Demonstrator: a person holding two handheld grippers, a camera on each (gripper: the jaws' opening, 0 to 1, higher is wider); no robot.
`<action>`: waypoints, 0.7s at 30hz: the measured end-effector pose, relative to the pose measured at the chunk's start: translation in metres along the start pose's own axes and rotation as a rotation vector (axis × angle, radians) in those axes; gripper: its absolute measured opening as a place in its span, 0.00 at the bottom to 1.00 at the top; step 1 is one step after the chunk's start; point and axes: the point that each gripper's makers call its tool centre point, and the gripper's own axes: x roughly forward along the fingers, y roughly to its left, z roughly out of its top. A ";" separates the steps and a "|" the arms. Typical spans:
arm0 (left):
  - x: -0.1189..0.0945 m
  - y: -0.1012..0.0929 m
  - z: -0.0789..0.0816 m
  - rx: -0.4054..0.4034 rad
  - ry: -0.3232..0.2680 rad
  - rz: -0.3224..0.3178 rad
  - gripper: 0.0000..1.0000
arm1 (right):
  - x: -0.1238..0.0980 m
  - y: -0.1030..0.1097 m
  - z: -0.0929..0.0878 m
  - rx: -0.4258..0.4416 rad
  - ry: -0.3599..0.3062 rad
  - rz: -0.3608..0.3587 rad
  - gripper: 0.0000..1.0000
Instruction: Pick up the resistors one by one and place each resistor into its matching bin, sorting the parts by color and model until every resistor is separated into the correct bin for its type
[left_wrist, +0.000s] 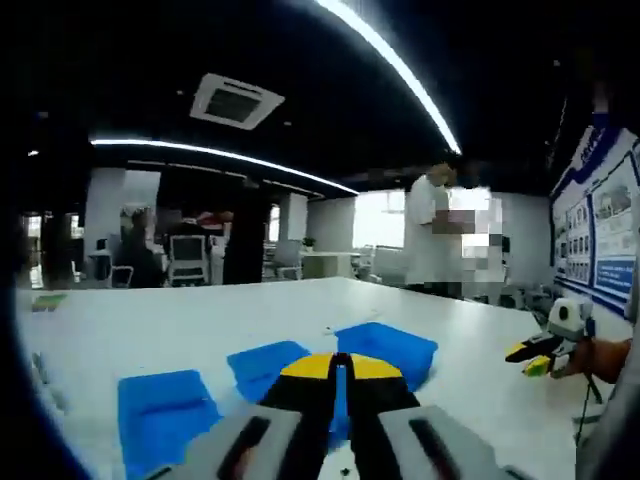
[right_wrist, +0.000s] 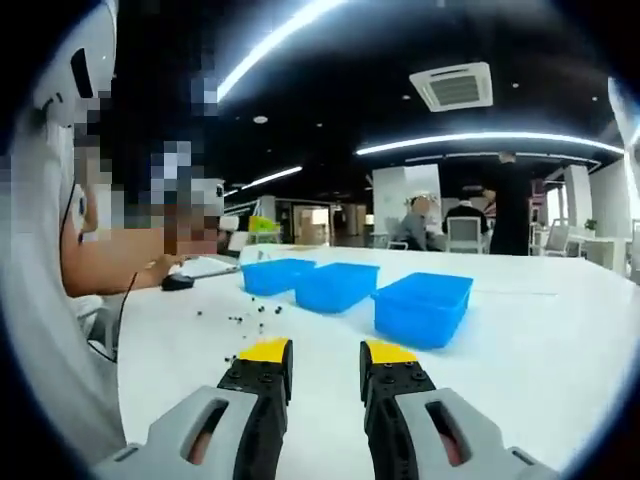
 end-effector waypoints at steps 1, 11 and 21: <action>-0.006 0.014 0.002 0.004 -0.004 0.052 0.07 | 0.000 0.001 -0.001 0.004 0.001 0.001 0.29; -0.029 0.083 -0.010 -0.021 0.008 0.275 0.07 | 0.002 0.005 -0.003 0.001 0.015 0.017 0.29; -0.019 0.099 -0.044 -0.045 0.060 0.344 0.20 | -0.001 0.008 -0.004 -0.001 0.021 0.016 0.29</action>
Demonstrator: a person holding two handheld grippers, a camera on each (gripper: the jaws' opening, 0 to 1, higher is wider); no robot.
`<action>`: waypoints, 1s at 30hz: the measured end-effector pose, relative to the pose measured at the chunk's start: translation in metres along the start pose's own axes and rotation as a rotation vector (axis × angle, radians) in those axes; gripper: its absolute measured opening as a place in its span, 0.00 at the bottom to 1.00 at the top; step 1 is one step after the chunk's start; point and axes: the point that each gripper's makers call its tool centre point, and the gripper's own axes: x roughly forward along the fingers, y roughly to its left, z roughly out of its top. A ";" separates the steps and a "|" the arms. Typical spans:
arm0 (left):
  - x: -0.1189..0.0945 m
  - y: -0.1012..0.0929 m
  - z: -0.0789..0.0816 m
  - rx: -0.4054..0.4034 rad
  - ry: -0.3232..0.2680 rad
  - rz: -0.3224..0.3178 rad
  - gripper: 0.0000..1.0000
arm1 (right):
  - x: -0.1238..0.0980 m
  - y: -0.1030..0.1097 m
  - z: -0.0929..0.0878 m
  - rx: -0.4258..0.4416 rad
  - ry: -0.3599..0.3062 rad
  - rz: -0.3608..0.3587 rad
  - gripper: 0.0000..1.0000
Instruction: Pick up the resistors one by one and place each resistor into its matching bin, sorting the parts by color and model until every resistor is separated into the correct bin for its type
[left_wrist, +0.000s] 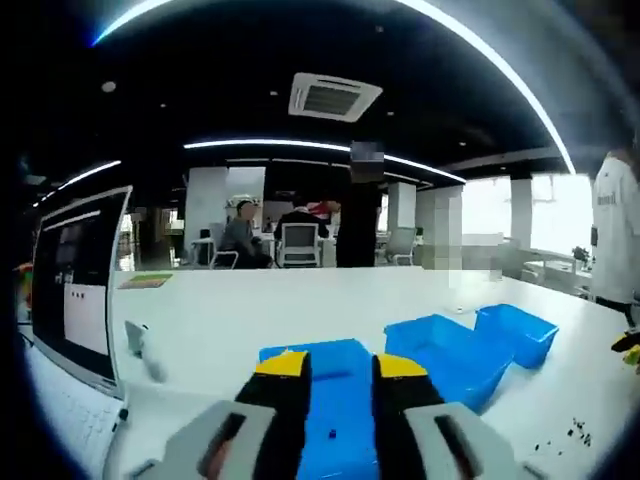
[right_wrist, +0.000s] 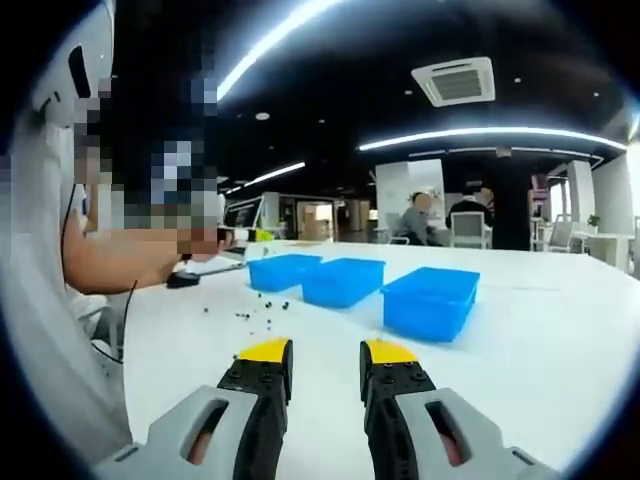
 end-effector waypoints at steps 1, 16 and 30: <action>0.000 -0.001 0.000 0.001 -0.001 -0.002 0.20 | -0.001 -0.001 0.000 0.000 0.000 -0.002 0.29; -0.010 -0.035 0.013 0.167 0.034 -0.165 0.12 | 0.004 -0.005 0.000 0.003 0.002 -0.007 0.29; -0.026 -0.106 0.007 0.542 0.294 -0.483 0.14 | 0.003 -0.013 -0.004 0.007 0.008 -0.019 0.29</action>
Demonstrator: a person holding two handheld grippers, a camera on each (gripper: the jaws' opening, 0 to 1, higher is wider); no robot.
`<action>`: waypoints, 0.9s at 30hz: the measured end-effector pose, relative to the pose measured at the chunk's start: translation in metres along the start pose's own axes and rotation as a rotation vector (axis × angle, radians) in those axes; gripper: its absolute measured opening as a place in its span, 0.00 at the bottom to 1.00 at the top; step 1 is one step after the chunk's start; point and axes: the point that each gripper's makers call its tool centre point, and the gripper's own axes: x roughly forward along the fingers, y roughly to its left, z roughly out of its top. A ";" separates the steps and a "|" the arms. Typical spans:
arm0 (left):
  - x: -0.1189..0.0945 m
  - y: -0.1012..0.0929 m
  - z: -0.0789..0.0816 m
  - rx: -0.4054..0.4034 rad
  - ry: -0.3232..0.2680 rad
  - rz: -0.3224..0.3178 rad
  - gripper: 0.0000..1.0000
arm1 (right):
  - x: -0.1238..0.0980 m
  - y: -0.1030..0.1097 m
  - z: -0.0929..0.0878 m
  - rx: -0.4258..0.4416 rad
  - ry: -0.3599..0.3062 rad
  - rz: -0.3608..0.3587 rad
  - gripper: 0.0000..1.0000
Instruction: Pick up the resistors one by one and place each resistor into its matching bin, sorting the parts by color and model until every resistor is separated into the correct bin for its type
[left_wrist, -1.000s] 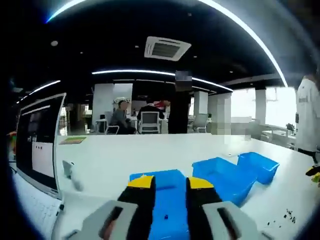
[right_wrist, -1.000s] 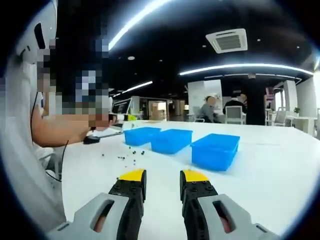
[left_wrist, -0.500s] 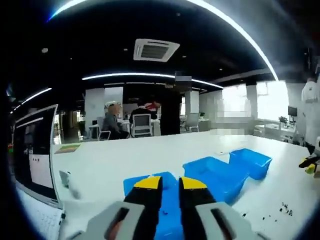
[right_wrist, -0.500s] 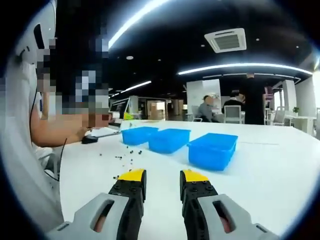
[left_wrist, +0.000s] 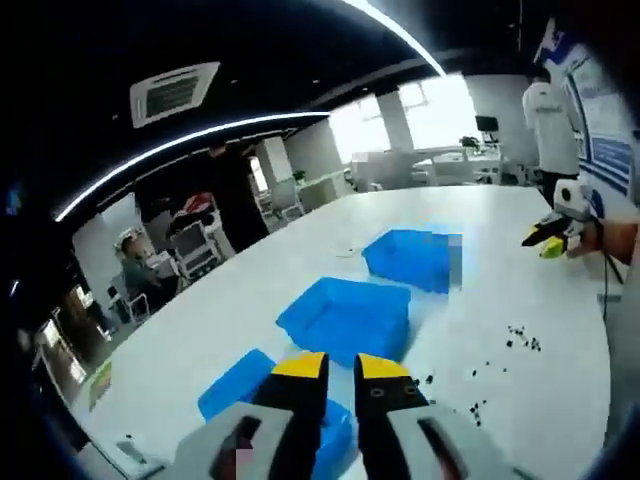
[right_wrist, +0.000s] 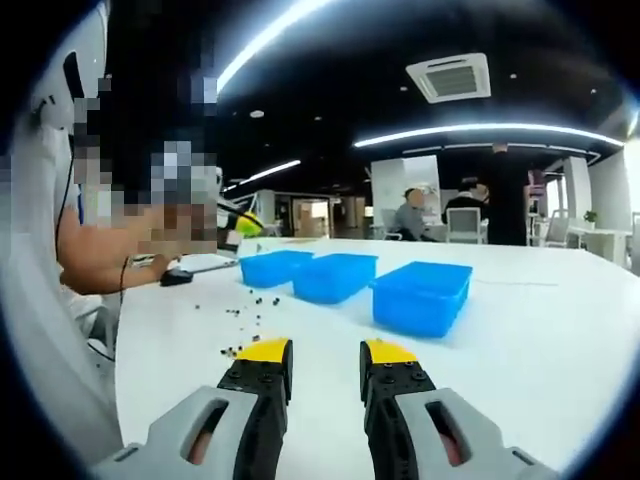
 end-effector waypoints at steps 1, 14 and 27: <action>0.003 -0.010 0.000 0.016 0.024 -0.056 0.14 | -0.001 -0.001 0.001 -0.002 -0.002 -0.001 0.29; 0.052 -0.089 -0.033 0.210 0.367 -0.506 0.14 | -0.008 -0.006 -0.006 0.014 -0.003 -0.016 0.29; 0.081 -0.083 -0.062 0.313 0.579 -0.516 0.13 | -0.017 -0.016 -0.012 0.034 -0.005 -0.049 0.29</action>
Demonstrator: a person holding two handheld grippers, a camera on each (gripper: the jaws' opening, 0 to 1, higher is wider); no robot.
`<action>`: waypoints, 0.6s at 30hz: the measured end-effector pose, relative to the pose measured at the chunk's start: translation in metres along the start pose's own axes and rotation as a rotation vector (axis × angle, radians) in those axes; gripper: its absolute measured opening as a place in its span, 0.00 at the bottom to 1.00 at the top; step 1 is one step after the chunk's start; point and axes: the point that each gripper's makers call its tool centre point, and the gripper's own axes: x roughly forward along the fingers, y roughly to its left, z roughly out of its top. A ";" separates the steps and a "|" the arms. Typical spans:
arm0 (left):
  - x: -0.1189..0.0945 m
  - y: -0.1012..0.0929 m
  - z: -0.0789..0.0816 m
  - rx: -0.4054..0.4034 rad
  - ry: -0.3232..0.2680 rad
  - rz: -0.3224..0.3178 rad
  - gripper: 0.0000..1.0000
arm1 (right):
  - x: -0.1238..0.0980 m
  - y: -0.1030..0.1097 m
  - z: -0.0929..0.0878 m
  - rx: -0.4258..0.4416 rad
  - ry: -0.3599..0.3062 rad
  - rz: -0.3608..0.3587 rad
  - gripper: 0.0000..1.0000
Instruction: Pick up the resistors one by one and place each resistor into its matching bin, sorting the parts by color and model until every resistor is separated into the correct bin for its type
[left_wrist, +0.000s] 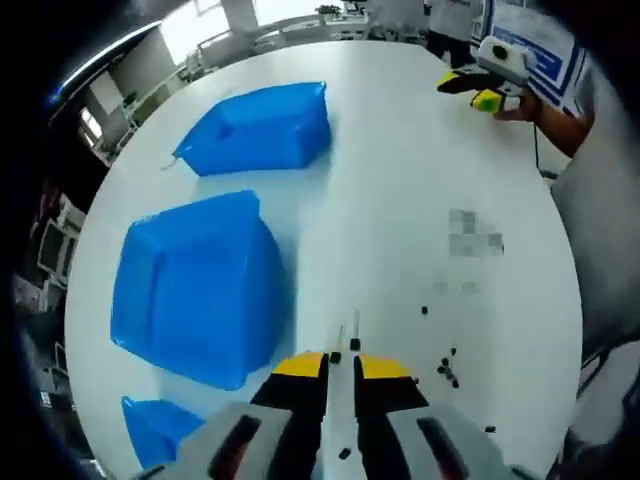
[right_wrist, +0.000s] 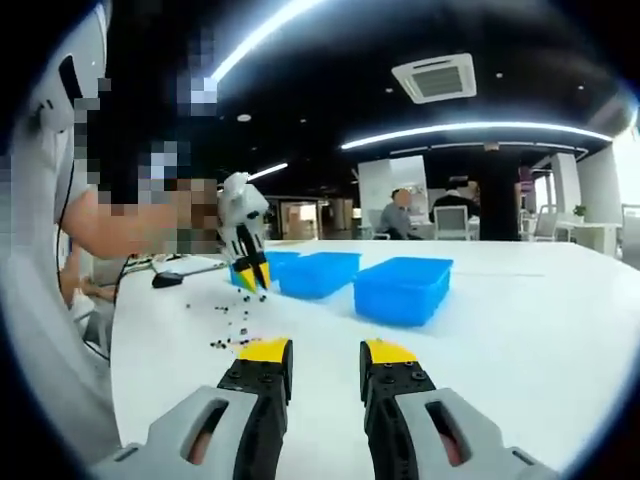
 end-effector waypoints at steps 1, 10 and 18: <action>0.001 0.001 0.000 -0.004 0.003 0.000 0.13 | 0.000 -0.001 -0.001 0.002 0.001 -0.001 0.29; 0.010 -0.005 0.003 0.001 0.006 -0.030 0.07 | 0.000 -0.003 0.000 0.004 -0.002 -0.009 0.29; -0.008 -0.021 0.014 -0.055 -0.144 -0.086 0.04 | 0.005 0.008 0.003 -0.015 -0.001 0.022 0.29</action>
